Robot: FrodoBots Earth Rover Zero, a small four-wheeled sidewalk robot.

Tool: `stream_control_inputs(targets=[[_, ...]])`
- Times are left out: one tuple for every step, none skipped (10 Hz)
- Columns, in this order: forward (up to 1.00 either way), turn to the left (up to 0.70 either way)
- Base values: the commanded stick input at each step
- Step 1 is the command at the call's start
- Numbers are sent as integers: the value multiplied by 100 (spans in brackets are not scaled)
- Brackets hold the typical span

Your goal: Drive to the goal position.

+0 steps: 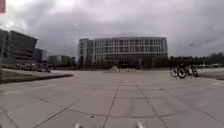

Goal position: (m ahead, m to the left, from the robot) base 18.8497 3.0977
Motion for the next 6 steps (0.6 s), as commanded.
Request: stream_control_inputs(targets=[[60, 0], [60, 0], [60, 0], [60, 0], [60, 0], [60, 0]])
